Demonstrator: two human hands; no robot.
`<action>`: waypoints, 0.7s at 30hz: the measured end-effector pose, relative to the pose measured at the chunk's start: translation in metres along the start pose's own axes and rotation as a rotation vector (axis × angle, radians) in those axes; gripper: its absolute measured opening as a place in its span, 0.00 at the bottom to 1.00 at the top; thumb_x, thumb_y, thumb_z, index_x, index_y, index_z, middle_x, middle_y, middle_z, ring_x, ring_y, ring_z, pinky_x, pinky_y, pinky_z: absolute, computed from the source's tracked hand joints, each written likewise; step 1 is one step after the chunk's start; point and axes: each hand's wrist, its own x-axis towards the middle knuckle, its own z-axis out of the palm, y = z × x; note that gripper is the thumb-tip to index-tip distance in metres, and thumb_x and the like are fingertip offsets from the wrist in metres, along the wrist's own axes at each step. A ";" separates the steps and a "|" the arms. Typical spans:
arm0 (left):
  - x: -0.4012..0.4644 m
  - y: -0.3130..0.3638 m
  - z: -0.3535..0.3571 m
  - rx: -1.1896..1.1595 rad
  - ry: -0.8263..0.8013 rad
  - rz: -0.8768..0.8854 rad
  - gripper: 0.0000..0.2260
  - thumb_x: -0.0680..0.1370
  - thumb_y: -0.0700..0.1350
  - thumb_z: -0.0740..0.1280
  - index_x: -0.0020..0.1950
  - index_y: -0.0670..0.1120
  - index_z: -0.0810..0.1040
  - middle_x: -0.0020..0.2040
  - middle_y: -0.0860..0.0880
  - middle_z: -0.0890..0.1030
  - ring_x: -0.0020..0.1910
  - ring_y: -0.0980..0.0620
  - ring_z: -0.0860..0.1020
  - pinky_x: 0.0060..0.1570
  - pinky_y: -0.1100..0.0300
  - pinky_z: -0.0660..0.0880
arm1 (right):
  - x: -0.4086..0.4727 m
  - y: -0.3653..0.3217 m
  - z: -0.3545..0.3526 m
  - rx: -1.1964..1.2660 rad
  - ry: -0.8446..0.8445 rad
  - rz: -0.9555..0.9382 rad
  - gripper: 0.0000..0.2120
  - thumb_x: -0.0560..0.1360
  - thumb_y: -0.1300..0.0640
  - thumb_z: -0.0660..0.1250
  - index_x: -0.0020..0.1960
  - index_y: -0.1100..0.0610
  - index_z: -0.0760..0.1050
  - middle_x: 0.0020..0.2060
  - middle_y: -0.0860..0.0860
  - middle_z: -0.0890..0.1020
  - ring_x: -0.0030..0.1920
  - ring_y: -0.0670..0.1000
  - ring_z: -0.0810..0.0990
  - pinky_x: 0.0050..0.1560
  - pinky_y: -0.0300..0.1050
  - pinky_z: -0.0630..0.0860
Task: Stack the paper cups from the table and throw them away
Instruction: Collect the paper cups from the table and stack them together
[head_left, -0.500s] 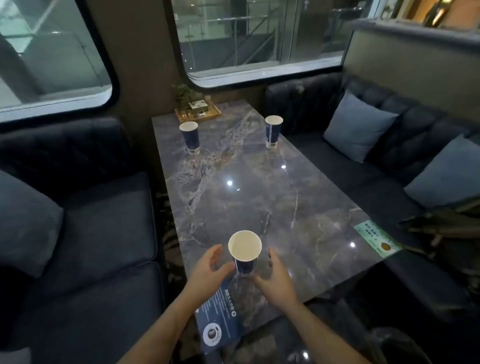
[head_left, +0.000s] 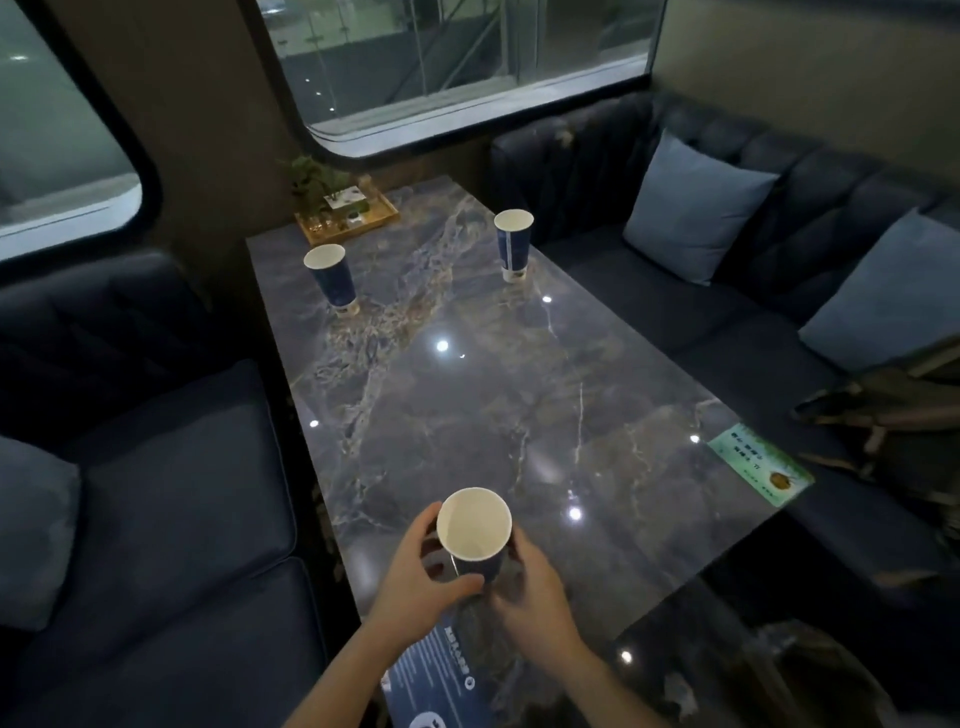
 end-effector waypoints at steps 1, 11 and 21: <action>0.003 0.002 -0.004 -0.001 -0.009 0.004 0.38 0.57 0.46 0.80 0.65 0.60 0.71 0.62 0.56 0.77 0.60 0.55 0.77 0.55 0.56 0.79 | 0.002 -0.001 0.003 -0.033 0.022 -0.005 0.31 0.68 0.58 0.71 0.68 0.42 0.67 0.61 0.43 0.77 0.60 0.36 0.75 0.57 0.27 0.71; 0.061 0.005 -0.052 0.041 -0.162 0.124 0.29 0.57 0.49 0.81 0.54 0.58 0.74 0.53 0.57 0.80 0.49 0.67 0.79 0.41 0.70 0.76 | 0.020 -0.026 0.049 -0.375 0.145 -0.047 0.37 0.73 0.53 0.67 0.69 0.30 0.48 0.67 0.39 0.60 0.67 0.39 0.63 0.70 0.34 0.63; 0.077 0.025 -0.074 0.124 -0.431 0.183 0.27 0.62 0.55 0.80 0.58 0.61 0.74 0.55 0.60 0.80 0.52 0.65 0.78 0.44 0.64 0.77 | 0.008 -0.038 0.067 -0.228 0.347 0.033 0.41 0.69 0.47 0.73 0.76 0.44 0.55 0.73 0.37 0.65 0.72 0.38 0.65 0.70 0.45 0.70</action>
